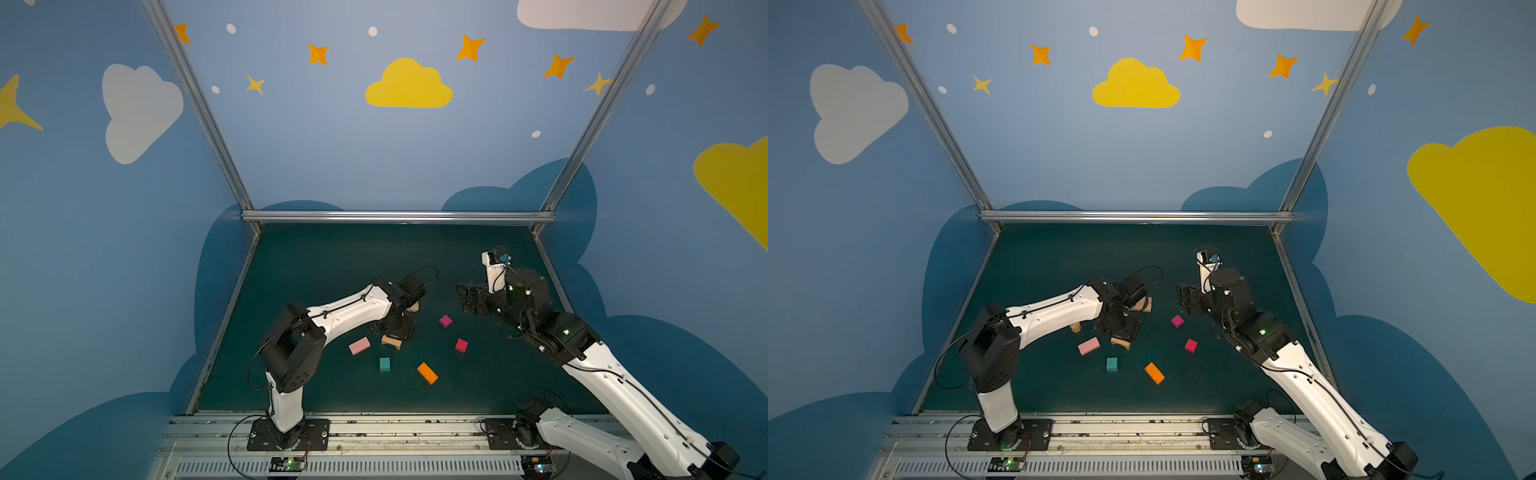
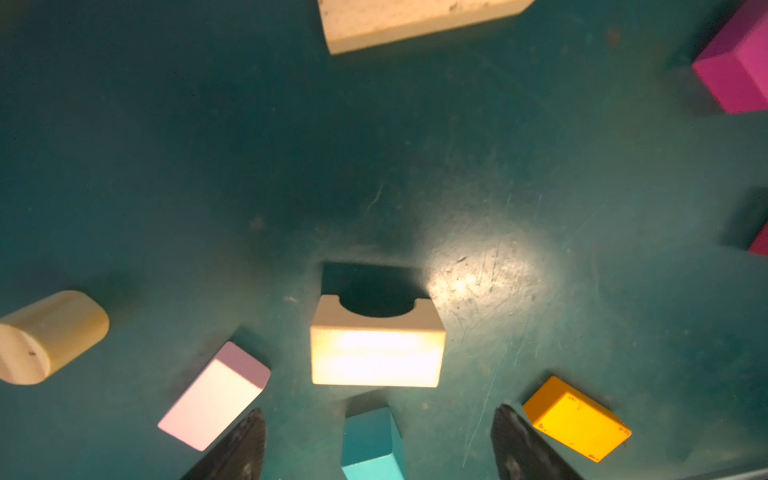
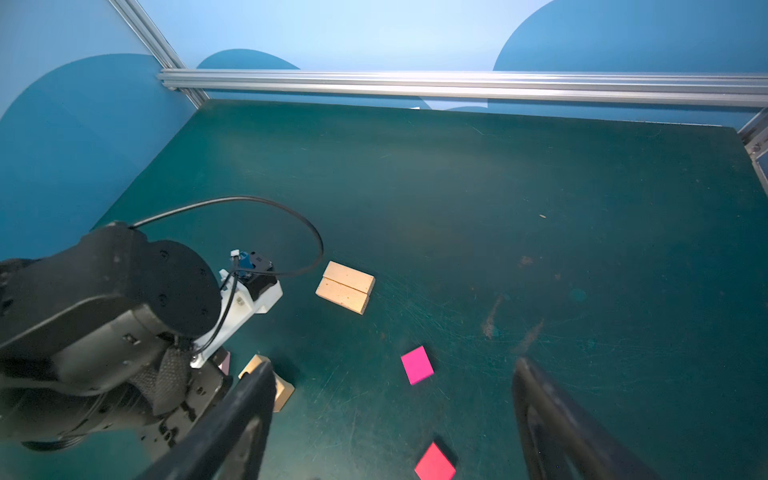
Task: Build the wood block tower
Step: 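Lower the left gripper and close it on the white arch block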
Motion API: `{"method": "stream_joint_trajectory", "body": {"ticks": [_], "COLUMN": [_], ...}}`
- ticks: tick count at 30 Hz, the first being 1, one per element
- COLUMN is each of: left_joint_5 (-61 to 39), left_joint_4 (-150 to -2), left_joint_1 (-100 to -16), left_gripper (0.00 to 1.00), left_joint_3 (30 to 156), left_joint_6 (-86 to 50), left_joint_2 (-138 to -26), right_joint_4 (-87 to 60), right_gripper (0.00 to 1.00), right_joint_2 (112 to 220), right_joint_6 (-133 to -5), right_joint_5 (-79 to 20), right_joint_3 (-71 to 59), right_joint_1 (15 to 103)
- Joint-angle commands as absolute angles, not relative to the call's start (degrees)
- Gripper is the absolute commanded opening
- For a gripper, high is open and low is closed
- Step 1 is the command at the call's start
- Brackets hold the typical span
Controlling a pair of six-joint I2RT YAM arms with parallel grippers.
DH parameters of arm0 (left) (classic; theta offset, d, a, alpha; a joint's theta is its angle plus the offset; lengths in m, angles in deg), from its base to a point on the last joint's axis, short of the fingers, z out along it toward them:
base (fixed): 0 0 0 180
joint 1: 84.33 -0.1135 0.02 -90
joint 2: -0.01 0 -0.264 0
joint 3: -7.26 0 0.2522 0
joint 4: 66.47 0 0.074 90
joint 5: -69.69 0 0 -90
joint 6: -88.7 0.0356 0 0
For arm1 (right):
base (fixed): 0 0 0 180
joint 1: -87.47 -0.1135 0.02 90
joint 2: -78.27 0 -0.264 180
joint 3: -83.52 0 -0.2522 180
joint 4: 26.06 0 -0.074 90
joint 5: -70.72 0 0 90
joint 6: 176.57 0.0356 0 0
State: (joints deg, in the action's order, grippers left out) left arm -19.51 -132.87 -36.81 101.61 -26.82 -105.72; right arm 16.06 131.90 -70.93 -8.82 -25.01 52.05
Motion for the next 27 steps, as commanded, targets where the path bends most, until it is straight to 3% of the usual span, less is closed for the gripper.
{"method": "stream_joint_trajectory", "body": {"ticks": [1, 27], "left_joint_5": [-21.02, -22.95], "left_joint_4": [-131.74, -129.54], "left_joint_1": [-36.54, -36.61], "left_gripper": [0.85, 0.85], "left_joint_3": [100.72, 98.54], "left_joint_6": [-27.23, -28.39], "left_joint_2": [-106.57, -110.68], "right_joint_4": [14.57, 14.27], "right_gripper": [0.87, 0.87], "right_joint_2": [130.57, 131.36], "right_joint_6": [-70.14, -68.99], "right_joint_5": [-9.71, -12.4], "right_joint_3": [-25.88, -26.34], "right_joint_1": [52.57, 53.54]}}
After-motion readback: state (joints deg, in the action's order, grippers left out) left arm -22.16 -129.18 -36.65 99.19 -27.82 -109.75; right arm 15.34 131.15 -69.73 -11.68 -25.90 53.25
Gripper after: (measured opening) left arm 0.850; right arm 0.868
